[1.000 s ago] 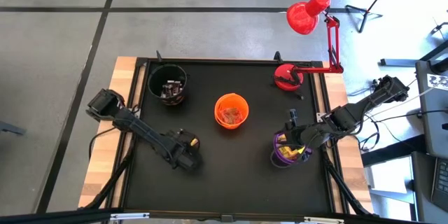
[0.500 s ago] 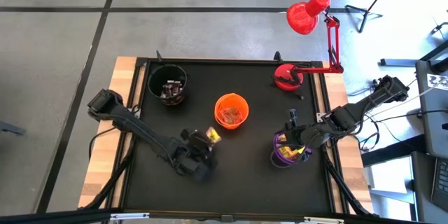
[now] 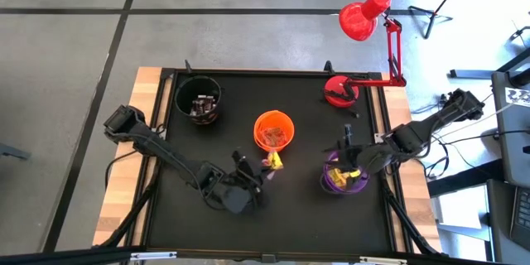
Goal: Sort candy
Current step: Put the yellow candy into the purple bucket
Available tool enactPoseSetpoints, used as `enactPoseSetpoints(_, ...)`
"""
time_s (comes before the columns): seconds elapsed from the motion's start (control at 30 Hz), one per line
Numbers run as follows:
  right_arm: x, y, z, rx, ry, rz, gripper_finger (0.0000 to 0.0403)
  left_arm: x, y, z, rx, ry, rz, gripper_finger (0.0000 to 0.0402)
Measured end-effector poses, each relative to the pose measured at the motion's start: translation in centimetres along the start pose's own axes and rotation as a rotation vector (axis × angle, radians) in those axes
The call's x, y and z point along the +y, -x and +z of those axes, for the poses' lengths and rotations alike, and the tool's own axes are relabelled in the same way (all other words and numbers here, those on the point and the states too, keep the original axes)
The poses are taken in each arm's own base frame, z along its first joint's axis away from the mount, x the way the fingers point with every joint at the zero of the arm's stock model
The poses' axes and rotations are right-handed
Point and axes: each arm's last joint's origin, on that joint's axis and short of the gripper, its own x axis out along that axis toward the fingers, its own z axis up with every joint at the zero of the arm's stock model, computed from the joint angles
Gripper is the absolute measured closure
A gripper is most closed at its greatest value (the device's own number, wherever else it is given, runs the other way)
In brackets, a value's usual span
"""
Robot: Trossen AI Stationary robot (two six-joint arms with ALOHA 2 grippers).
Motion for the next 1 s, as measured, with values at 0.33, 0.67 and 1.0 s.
enactPoseSetpoints(0.33, 1.3, -1.8, 0.0, -0.293, -0.014, 0.117, 0.026, -0.9, -1.7, -0.2, -0.048, -0.031, -0.032, 0.0401)
enactPoseSetpoints(0.67, 2.3, -3.9, -1.9, -0.559, -0.103, 0.077, 0.026, -0.9, -4.2, -1.1, -0.038, -0.002, -0.048, 0.0401)
enactPoseSetpoints(1.0, 2.2, -4.5, -2.1, -0.6, -0.115, 0.057, 0.026, -0.4, -5.8, -0.9, -0.027, 0.025, -0.07, 0.0401)
